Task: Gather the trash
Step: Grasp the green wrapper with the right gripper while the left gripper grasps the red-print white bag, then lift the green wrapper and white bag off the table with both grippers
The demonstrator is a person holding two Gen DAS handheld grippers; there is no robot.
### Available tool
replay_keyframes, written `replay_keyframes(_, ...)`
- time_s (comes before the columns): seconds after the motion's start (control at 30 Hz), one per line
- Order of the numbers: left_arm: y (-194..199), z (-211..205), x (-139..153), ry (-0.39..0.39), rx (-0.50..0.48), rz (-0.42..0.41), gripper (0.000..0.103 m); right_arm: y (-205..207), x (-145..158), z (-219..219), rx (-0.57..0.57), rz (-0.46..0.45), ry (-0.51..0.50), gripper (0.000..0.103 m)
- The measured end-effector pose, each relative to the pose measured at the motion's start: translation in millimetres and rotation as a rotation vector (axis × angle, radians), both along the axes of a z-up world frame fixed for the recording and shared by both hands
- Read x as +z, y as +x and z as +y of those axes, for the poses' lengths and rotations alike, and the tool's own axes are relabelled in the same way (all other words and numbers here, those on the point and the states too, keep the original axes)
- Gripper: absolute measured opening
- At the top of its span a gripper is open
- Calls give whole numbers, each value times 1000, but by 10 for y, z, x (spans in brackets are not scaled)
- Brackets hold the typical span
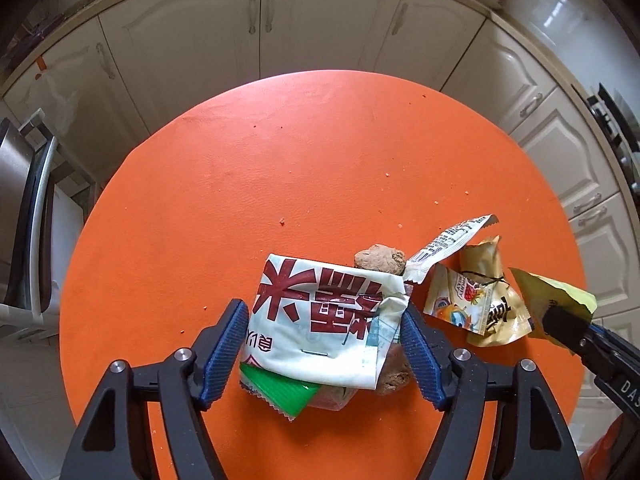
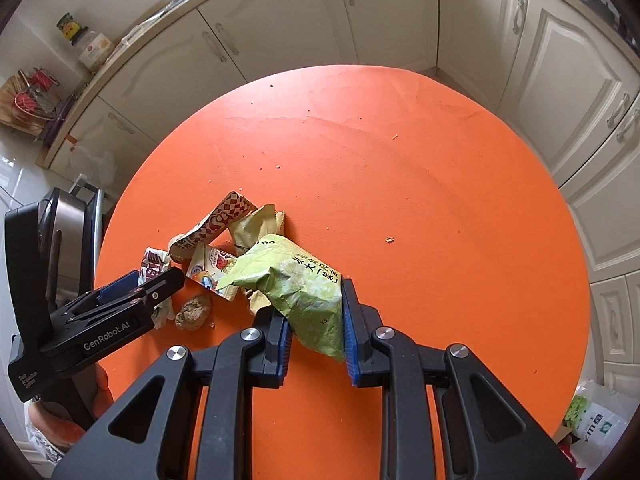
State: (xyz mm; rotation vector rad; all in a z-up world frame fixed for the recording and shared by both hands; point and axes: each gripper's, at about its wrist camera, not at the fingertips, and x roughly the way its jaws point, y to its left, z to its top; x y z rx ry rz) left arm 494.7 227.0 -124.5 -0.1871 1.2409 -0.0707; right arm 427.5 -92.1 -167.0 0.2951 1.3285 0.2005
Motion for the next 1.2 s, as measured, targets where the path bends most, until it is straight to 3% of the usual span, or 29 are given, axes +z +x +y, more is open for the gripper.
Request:
replay_keyframes(0.2,-190,19,169,-4,16,-44,65,-105,24,-81,-22,-3,3,21)
replay_keyframes(0.23,-226,8,212,-8,14,-53,36,-125,39,-111,-25,-4,5,21)
replay_keyframes(0.27,-347,-52,249,-13,14,-46,21,-123,54,-114,-27,-7,8,21)
replay_keyframes(0.3,-367,-62,271,-28,17,-31,15,-155,76,-135,-31,-12,11,21)
replay_keyframes(0.47,-469,-141,414,-31,-5,-55,15,-359,205,-258,-51,-39,20,21)
replay_keyframes(0.57,-502,-89,442,-20,14,-60,42,-479,249,-305,-48,-47,14,21)
replay_keyframes(0.6,-522,-62,462,-15,18,-66,57,-506,257,-312,-48,-49,14,22)
replay_keyframes(0.73,-546,21,413,34,40,-76,71,-530,270,-282,-42,-53,15,22)
replay_keyframes(0.97,-383,6,-88,71,72,55,73,-480,188,-216,-13,-41,18,22)
replay_keyframes(1.1,-378,-133,-161,80,43,19,81,-411,104,-160,2,-24,21,22)
replay_keyframes(1.17,-386,-182,-177,111,46,-11,73,-396,60,-145,6,-15,24,22)
replay_keyframes(1.2,-400,-199,-165,139,47,-30,64,-389,41,-136,8,-10,26,22)
